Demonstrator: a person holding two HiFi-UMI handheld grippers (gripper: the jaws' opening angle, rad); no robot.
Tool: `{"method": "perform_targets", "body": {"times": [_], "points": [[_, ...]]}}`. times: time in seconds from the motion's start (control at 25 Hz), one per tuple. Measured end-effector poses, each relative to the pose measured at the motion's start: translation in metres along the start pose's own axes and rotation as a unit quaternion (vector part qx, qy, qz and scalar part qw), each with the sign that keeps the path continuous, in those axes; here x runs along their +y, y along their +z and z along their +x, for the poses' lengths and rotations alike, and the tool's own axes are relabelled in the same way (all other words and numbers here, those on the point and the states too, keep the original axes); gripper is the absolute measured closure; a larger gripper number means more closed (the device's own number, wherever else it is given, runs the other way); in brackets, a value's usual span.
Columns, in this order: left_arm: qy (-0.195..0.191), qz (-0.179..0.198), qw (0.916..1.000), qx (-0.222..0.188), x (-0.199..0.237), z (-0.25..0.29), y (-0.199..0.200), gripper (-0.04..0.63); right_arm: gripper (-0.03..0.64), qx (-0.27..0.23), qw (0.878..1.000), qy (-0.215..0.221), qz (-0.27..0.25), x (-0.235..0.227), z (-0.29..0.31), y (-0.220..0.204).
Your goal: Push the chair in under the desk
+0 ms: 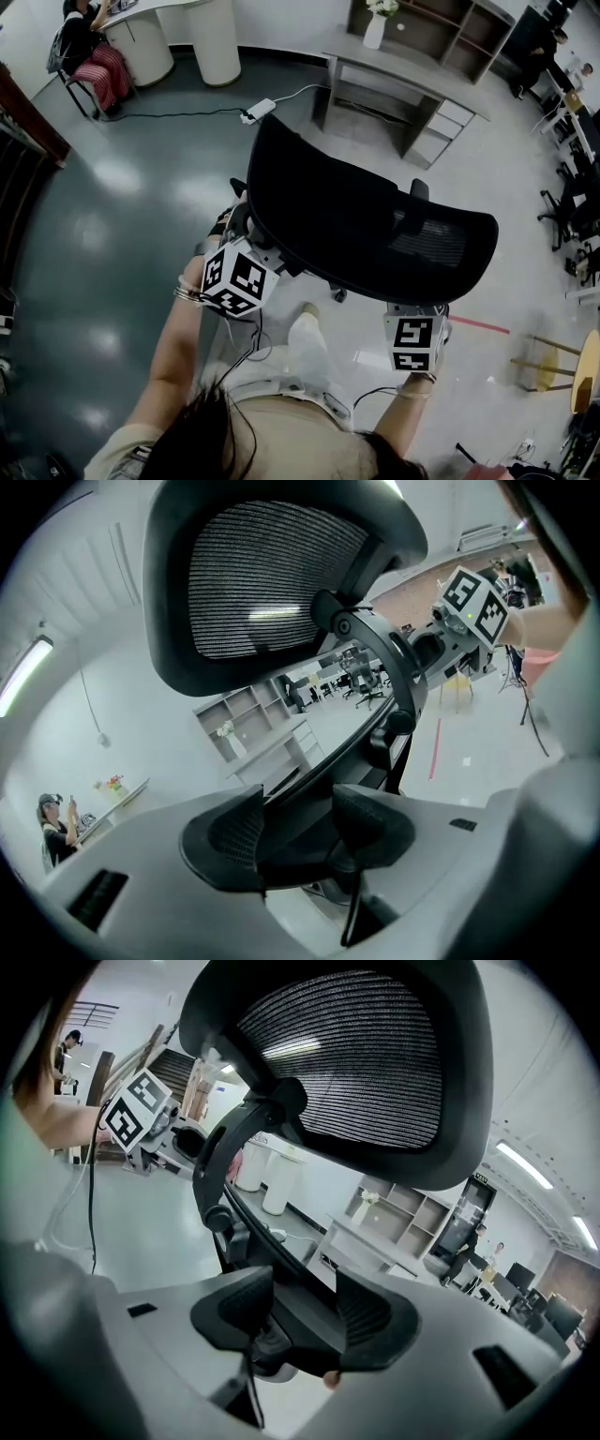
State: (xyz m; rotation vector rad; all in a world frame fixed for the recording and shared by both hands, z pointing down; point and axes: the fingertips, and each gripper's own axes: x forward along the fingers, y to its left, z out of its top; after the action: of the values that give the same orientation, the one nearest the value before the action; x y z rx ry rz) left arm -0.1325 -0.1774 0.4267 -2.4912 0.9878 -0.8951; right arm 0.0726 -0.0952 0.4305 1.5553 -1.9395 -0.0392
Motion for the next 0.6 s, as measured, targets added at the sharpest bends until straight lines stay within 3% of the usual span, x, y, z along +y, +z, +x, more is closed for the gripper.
{"method": "perform_targets", "body": {"times": [0.6], "points": [[-0.001, 0.021, 0.9998, -0.006, 0.024, 0.061, 0.018, 0.371, 0.4, -0.007, 1.0, -0.01, 0.0, -0.047, 0.054, 0.004]]}}
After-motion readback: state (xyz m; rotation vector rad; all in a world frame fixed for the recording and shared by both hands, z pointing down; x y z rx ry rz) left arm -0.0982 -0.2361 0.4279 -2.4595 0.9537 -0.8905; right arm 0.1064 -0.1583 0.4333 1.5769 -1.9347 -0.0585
